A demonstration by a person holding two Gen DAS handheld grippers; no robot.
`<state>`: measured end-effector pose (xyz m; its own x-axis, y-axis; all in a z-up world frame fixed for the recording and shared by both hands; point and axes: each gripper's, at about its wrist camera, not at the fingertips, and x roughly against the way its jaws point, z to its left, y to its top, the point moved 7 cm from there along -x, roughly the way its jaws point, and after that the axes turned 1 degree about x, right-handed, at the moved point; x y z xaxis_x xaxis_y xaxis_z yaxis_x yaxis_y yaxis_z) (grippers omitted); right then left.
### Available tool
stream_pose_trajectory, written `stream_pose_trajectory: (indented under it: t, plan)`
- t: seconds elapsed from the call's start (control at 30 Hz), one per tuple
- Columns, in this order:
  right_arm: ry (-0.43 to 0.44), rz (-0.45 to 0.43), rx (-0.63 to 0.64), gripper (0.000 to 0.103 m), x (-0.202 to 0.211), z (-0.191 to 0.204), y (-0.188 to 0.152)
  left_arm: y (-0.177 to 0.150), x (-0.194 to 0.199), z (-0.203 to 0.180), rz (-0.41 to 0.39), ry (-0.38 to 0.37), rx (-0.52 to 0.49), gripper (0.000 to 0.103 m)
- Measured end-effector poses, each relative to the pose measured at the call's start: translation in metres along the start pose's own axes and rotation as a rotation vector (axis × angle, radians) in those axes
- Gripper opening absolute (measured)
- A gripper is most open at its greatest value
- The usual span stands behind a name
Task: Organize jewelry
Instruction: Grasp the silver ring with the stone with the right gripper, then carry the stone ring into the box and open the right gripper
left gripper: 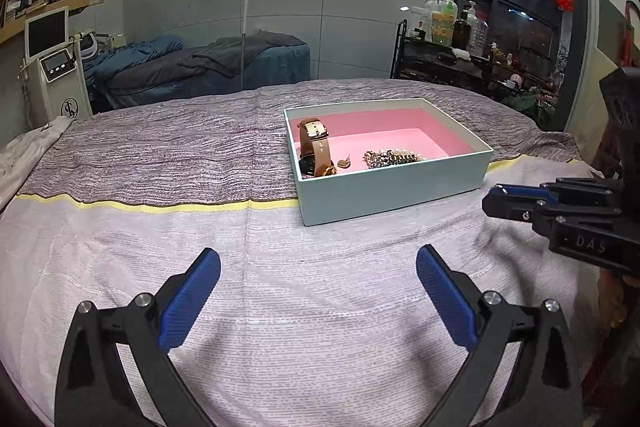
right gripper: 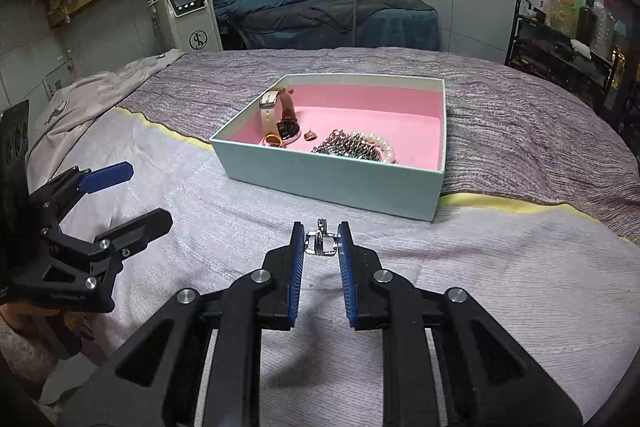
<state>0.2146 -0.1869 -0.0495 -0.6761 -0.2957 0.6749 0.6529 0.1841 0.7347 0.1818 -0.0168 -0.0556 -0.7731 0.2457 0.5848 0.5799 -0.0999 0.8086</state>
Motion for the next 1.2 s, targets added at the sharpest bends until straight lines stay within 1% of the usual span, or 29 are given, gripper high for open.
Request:
stream_pose_trajectory:
  t: [0.27,0.57,0.77,1.2]
  plan:
    - [-0.04,-0.055,0.0,0.018,0.001,-0.02,0.033,0.016,-0.003,-0.013,-0.021,-0.013,-0.032,0.097]
    - [-0.064,-0.052,0.009,0.018,-0.018,-0.033,0.057,0.026,-0.01,-0.015,-0.031,-0.003,-0.034,0.097]
    - [-0.071,-0.041,-0.002,0.017,-0.033,-0.041,0.066,0.028,-0.014,-0.014,-0.029,0.003,-0.033,0.097]
    - [-0.083,-0.01,-0.003,0.018,-0.059,-0.045,0.07,0.026,-0.017,-0.014,-0.02,0.007,-0.039,0.097]
